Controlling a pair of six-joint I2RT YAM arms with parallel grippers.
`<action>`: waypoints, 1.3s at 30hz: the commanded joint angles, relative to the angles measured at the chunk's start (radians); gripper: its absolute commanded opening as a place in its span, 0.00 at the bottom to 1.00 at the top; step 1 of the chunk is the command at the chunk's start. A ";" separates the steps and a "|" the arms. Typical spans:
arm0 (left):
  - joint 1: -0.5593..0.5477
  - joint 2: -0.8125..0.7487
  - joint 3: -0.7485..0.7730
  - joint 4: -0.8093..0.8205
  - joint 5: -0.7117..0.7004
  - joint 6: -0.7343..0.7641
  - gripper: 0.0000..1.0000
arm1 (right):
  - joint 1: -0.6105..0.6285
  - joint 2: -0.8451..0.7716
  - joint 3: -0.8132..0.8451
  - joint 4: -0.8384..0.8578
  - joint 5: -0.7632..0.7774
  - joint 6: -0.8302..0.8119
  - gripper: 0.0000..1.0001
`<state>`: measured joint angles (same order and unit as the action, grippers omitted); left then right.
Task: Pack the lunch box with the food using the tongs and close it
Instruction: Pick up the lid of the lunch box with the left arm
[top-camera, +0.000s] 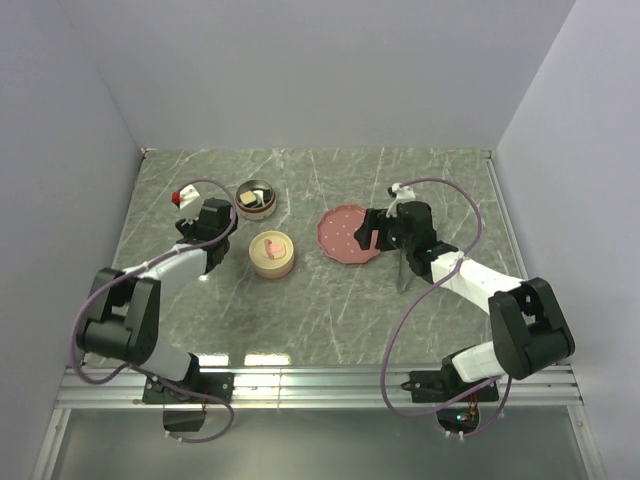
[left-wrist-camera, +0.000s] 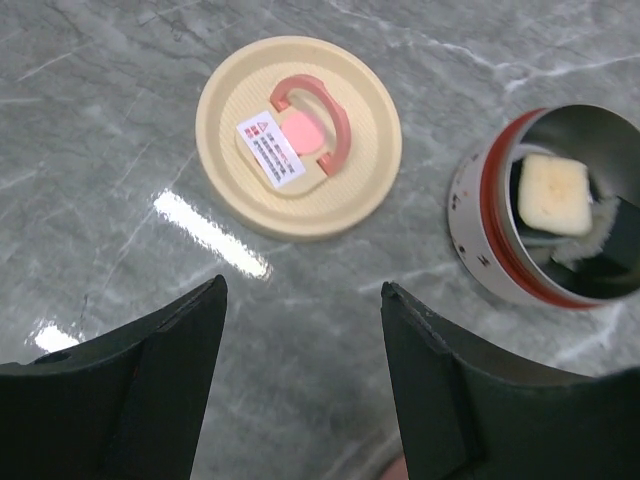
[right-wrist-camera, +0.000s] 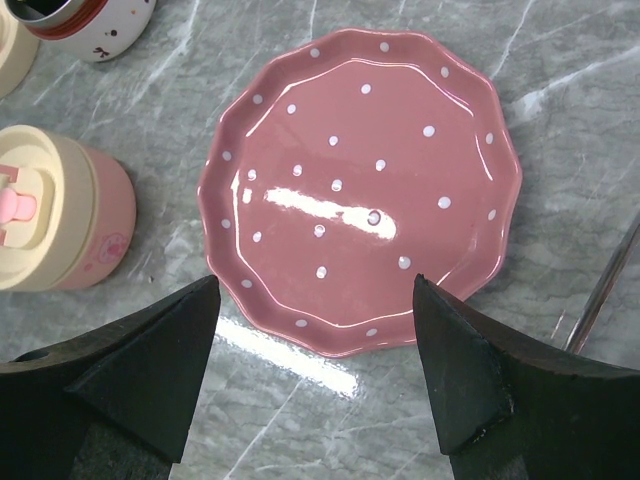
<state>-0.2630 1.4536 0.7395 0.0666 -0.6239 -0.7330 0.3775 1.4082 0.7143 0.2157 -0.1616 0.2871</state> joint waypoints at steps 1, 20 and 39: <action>0.054 0.066 0.069 0.099 0.050 0.021 0.69 | 0.005 0.017 0.033 0.020 0.002 -0.026 0.85; 0.182 0.340 0.308 0.050 0.257 0.004 0.67 | 0.004 0.075 0.079 0.030 -0.046 -0.039 0.85; 0.218 0.378 0.304 0.029 0.352 -0.014 0.46 | 0.006 0.084 0.077 0.027 -0.047 -0.048 0.85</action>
<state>-0.0605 1.8149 1.0225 0.0925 -0.3107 -0.7296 0.3775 1.4963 0.7528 0.2169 -0.2043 0.2584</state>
